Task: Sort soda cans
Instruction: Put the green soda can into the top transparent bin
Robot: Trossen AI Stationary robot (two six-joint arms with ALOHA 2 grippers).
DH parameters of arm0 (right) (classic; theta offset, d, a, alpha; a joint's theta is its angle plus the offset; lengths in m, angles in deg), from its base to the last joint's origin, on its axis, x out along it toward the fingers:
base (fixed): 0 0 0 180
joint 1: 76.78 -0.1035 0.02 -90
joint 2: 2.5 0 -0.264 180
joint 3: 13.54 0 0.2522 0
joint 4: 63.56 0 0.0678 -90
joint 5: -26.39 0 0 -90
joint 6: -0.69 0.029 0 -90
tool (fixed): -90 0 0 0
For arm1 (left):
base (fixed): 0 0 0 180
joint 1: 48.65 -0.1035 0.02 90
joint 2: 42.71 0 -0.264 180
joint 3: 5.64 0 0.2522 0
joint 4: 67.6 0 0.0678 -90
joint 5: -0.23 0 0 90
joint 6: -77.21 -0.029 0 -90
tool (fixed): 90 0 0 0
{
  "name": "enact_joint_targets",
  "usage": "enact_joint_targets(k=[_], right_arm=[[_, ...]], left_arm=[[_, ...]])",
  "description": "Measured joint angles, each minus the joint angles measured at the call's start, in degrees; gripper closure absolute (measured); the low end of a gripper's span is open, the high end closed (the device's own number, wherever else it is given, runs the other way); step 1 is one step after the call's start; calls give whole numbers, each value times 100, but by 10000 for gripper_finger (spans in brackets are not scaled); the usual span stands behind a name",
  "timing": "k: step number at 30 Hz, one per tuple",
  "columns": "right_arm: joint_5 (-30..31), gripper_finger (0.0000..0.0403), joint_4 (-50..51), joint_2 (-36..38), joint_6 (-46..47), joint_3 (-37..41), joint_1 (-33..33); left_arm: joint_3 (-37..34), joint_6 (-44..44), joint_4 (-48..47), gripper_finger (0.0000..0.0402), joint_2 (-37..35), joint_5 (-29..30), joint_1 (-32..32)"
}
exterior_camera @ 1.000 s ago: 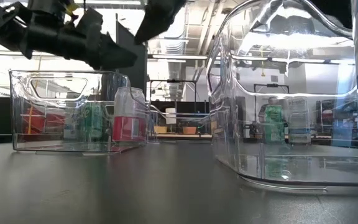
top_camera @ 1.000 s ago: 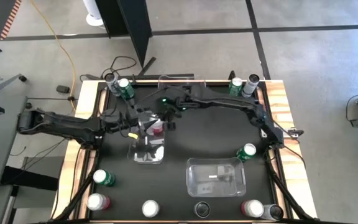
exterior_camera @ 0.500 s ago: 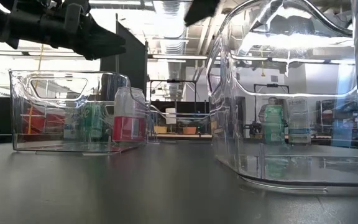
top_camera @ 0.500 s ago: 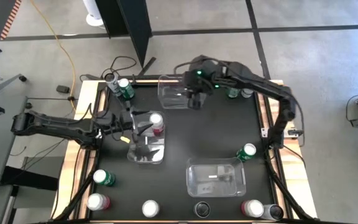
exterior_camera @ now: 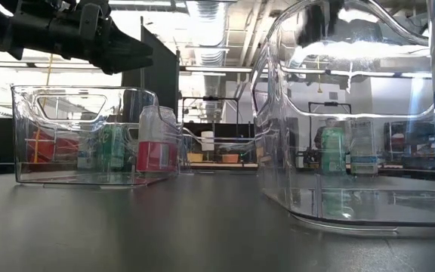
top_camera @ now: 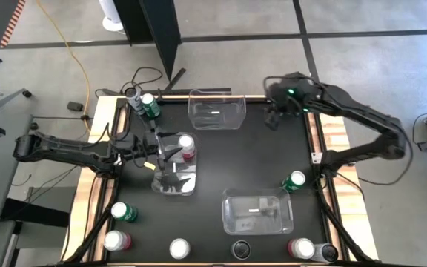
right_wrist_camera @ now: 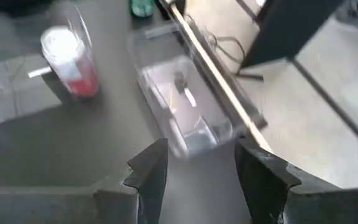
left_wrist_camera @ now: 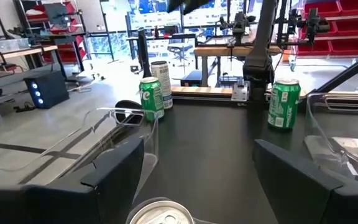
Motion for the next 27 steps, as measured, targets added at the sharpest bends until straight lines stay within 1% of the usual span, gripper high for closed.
enact_joint_targets(k=[5,9,13,18,21,24,27], right_arm=[[0,200,612,786,280,667,57],[-70,192,1409,1154,292,1010,-184],[-270,164,1972,1432,345,1252,-678],[-401,118,2660,1647,750,1252,-1385],[-549,93,3260,1701,1127,1252,-1818],[-556,71,3839,1720,1598,1252,-2274],[-568,55,3830,1756,1985,1252,-2749]], left_arm=[[0,88,68,107,0,0,0],[57,264,-7,107,4,0,0],[59,378,-14,107,4,0,0],[61,563,-9,107,4,0,0],[63,780,54,107,4,0,0],[66,918,131,107,4,0,0],[66,928,154,107,4,0,0]])
